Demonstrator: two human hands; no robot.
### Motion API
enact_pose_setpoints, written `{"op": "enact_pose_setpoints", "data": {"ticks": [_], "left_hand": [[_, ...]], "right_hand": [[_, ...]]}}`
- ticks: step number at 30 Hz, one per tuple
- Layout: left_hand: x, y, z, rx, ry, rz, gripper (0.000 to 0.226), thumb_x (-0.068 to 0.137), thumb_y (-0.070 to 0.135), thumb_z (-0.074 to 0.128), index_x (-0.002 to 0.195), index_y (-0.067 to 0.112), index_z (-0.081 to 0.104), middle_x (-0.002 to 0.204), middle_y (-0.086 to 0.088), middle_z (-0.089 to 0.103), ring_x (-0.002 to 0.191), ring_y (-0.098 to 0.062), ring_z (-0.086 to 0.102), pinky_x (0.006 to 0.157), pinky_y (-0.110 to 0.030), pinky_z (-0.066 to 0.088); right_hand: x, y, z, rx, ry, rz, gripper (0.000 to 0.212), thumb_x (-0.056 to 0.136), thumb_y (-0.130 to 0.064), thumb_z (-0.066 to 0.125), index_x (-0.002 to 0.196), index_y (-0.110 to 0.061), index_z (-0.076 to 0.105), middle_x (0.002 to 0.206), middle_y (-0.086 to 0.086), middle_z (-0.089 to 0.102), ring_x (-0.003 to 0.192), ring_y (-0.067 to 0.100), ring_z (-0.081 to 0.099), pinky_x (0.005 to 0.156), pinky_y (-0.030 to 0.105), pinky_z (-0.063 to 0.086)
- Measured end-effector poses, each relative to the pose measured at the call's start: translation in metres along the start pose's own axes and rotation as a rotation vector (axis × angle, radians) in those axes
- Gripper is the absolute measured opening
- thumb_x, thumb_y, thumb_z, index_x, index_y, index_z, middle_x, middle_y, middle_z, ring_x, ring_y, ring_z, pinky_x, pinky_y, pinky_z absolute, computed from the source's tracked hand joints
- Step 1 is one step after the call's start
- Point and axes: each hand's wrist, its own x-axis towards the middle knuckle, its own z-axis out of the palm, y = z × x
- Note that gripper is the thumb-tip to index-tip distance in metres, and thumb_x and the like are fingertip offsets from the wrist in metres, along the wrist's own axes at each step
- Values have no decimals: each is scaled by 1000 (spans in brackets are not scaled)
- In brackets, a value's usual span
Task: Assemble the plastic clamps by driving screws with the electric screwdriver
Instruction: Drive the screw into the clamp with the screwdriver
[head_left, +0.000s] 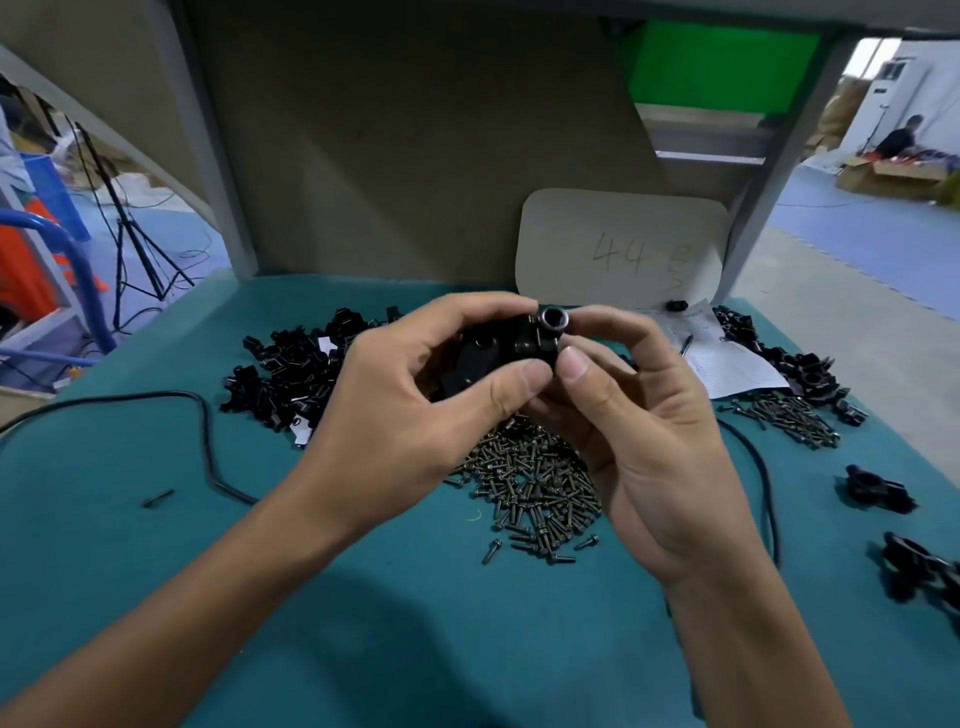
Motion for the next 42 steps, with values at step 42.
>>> {"op": "enact_pose_setpoints", "data": {"ticks": [42], "left_hand": [[-6, 37, -7, 351, -154, 78, 29, 100, 48, 48, 127, 39, 48, 112, 18, 51, 110, -1, 57, 87, -9, 42]], "right_hand": [[-19, -17, 18, -68, -8, -202, 21, 88, -24, 74, 109, -27, 74, 106, 6, 77, 97, 21, 74, 83, 30, 60]]}}
